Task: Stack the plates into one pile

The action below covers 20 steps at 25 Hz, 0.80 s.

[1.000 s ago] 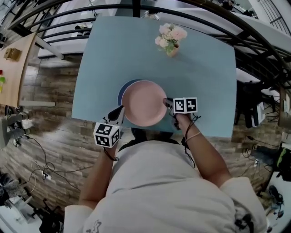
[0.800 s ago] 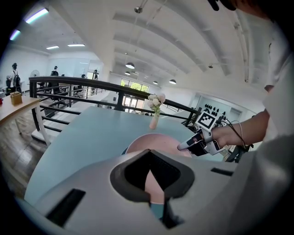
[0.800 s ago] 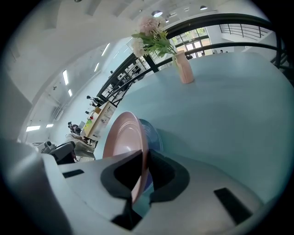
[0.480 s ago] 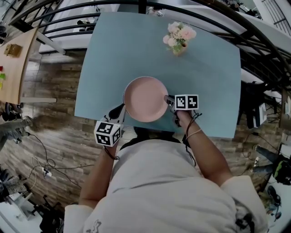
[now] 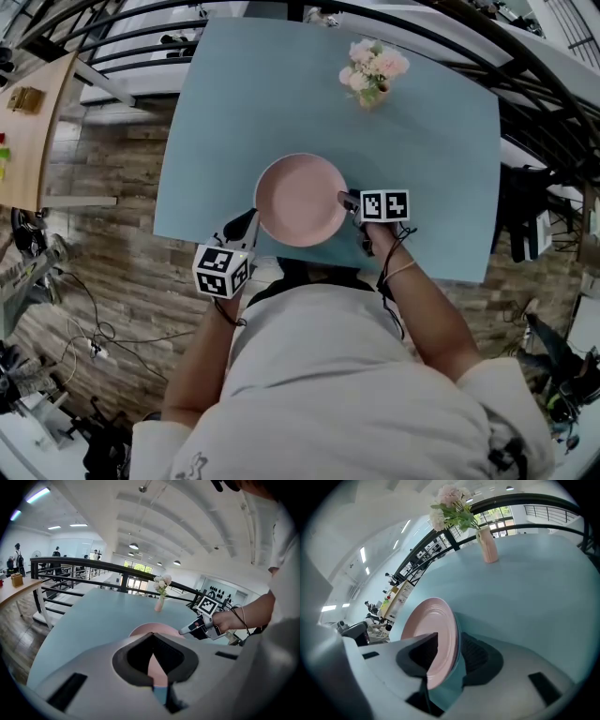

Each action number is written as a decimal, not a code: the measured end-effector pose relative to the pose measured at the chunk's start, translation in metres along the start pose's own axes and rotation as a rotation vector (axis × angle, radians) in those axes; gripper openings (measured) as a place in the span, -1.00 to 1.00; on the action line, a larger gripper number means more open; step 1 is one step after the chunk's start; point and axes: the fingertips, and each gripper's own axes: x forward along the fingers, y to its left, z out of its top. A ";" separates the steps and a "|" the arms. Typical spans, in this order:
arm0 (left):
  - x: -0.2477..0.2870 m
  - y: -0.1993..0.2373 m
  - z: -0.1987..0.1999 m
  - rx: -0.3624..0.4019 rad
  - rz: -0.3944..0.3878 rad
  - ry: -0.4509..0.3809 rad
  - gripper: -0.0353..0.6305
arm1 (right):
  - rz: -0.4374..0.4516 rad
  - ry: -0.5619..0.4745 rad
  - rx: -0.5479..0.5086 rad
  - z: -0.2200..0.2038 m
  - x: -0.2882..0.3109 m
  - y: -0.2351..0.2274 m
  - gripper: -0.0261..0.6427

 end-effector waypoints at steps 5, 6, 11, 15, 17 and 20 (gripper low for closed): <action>0.000 -0.002 0.002 0.006 -0.006 -0.002 -0.88 | -0.020 -0.034 -0.070 0.009 -0.008 0.004 -0.42; -0.001 -0.003 0.004 0.009 -0.008 -0.005 -0.88 | -0.021 -0.044 -0.086 0.012 -0.011 0.006 -0.42; -0.003 -0.008 0.020 0.035 -0.022 -0.039 -0.88 | -0.031 -0.113 -0.218 0.026 -0.029 0.027 -0.43; -0.010 -0.015 0.038 0.063 -0.035 -0.070 -0.88 | -0.030 -0.189 -0.316 0.038 -0.050 0.045 -0.48; -0.013 -0.017 0.048 0.079 -0.046 -0.087 -0.88 | -0.010 -0.233 -0.355 0.043 -0.061 0.058 -0.53; -0.016 -0.021 0.061 0.104 -0.069 -0.116 -0.88 | 0.025 -0.290 -0.430 0.048 -0.077 0.080 -0.58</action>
